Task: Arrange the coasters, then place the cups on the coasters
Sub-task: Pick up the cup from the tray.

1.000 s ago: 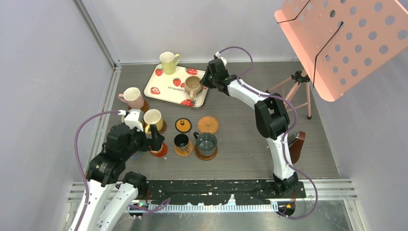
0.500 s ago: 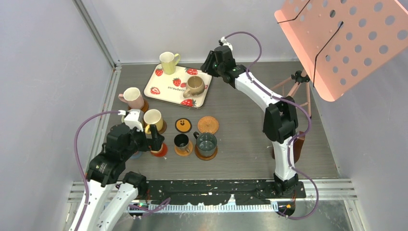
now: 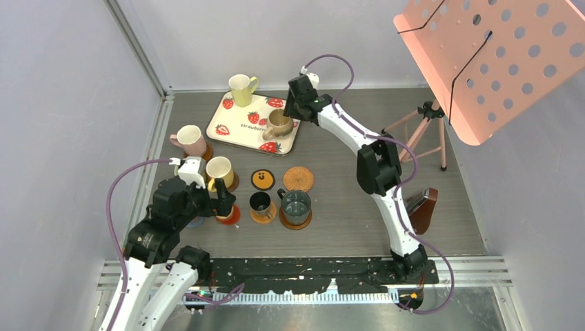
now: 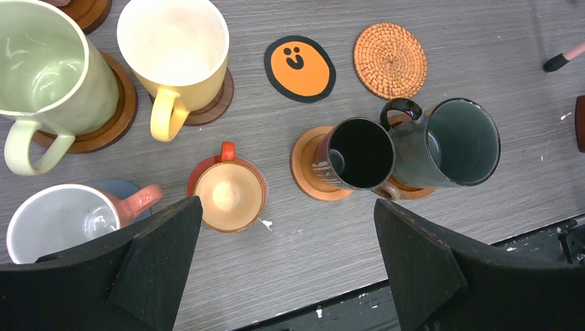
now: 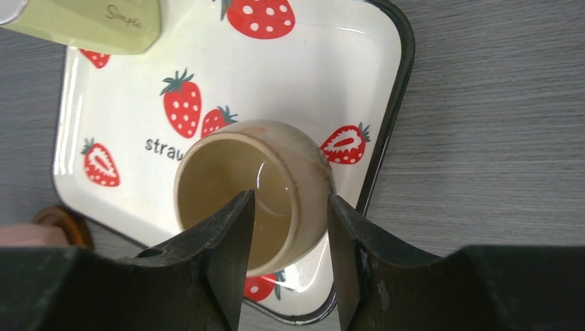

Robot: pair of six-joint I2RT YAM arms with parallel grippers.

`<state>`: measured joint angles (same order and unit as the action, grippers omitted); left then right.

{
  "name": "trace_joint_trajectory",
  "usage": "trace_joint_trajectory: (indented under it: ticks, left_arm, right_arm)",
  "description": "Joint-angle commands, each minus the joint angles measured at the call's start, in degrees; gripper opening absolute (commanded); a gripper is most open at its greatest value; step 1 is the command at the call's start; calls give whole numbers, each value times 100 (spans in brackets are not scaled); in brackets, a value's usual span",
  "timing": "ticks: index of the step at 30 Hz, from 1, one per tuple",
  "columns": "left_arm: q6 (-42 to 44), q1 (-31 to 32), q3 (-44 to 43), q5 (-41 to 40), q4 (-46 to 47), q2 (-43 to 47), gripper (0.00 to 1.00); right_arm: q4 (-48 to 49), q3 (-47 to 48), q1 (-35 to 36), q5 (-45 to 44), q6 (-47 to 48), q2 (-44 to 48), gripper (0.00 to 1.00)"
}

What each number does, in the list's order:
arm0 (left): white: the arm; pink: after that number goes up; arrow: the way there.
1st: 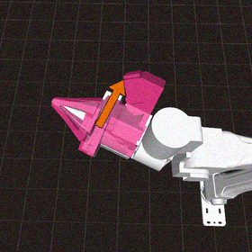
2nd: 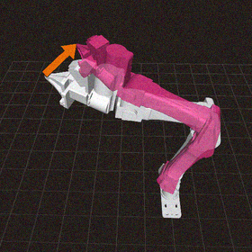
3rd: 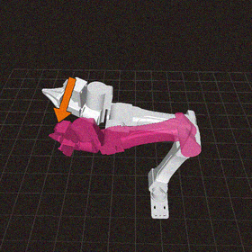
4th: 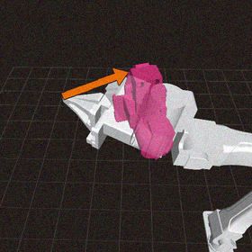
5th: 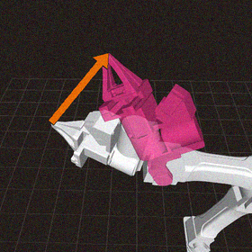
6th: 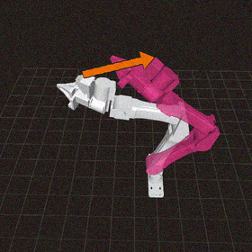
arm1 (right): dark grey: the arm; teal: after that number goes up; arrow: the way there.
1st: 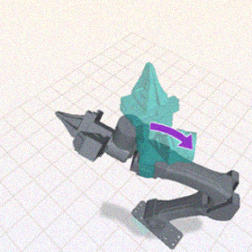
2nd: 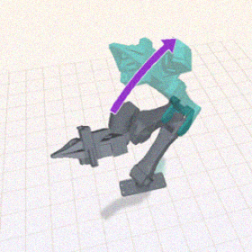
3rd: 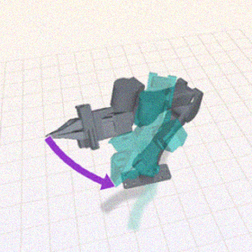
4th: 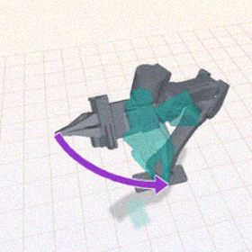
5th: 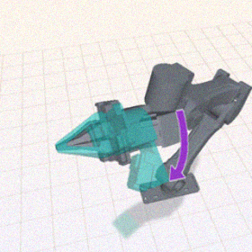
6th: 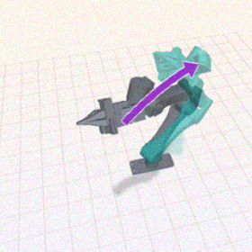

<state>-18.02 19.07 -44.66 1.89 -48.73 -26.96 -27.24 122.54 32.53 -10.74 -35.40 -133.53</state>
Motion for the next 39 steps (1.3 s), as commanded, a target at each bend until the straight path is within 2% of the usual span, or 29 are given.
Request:
trace_joint_trajectory:
  ticks: [1,8,13,21,25,32,36,38,39]
  left_arm:
    - [-52,9,19,-65,89,42,99]
    - [-52,9,19,-78,87,28,99]
    - [-52,9,19,-96,83,32,99]
    - [-52,9,19,-99,83,55,99]
    - [-52,9,19,-101,90,101,99]
    - [-44,9,28,-85,108,189,99]
    - [-35,9,28,-68,109,208,99]
    - [-35,9,28,-61,109,217,99]
    - [-35,9,28,-52,109,217,99]
  right_arm:
    - [-574,832,124,-538,207,-362,50]
    - [-494,935,139,-524,112,-655,44]
    - [-279,984,131,-365,73,-626,30]
    - [429,358,21,-114,-209,119,6]
    - [664,268,-21,103,18,582,5]
    - [923,-194,-125,582,2042,1359,5]
    - [1252,-996,-227,1624,3286,2070,5]
    - [1346,-1399,-242,2137,4361,2357,5]
    - [1398,-1685,-244,2410,4609,2450,5]
